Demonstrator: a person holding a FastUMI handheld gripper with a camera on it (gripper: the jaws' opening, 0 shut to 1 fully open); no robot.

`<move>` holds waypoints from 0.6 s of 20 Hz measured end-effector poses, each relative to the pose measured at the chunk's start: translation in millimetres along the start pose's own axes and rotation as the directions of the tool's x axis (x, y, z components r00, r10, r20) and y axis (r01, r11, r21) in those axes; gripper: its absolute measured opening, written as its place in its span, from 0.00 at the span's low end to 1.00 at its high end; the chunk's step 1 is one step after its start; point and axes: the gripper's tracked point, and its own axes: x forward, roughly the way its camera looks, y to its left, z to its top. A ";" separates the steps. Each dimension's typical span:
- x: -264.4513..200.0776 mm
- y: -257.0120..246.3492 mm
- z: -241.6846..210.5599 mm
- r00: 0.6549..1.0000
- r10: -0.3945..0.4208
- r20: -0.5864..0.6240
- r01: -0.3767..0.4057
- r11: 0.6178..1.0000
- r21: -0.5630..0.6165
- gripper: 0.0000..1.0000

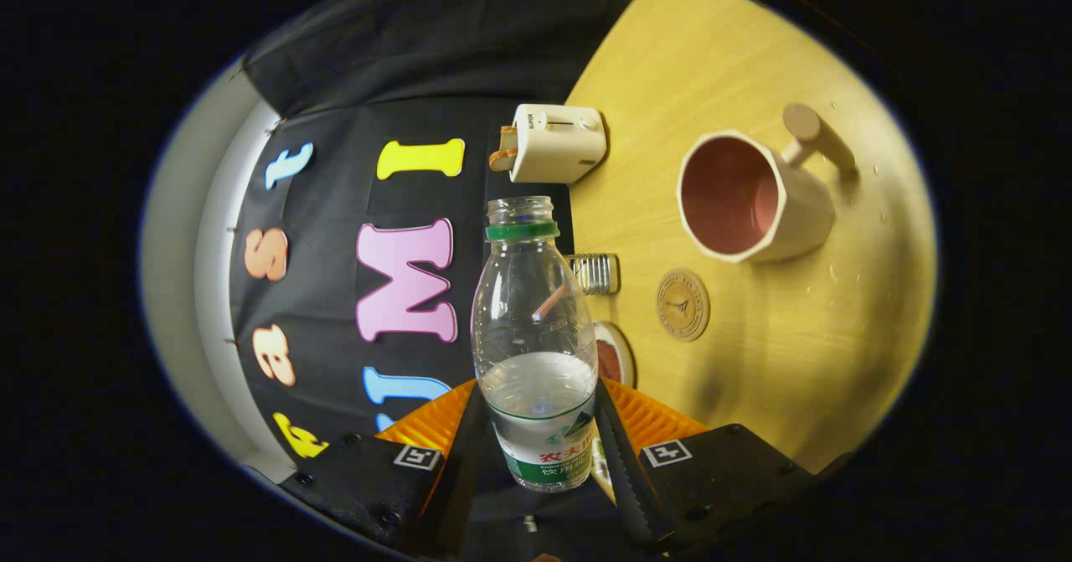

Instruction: Take the bottle from table, then pour the juice into the cup, finally place the bottle on the coaster

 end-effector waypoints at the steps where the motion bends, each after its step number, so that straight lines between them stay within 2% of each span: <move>1: -1.4 -1.8 3.3 1.000 -0.015 0.023 0.017 0.996 -0.086 0.72; 4: -1.2 -1.9 1.6 0.999 -0.022 0.036 0.032 0.949 -0.312 0.72; 7: -0.1 7.3 -4.8 0.999 -0.006 0.041 0.027 0.854 -0.520 0.72; 10: 2.9 21.9 -6.4 0.997 0.010 0.081 0.049 0.720 -0.692 0.72; 12: 15.3 27.4 -4.8 0.993 0.015 0.117 0.086 0.586 -0.806 0.72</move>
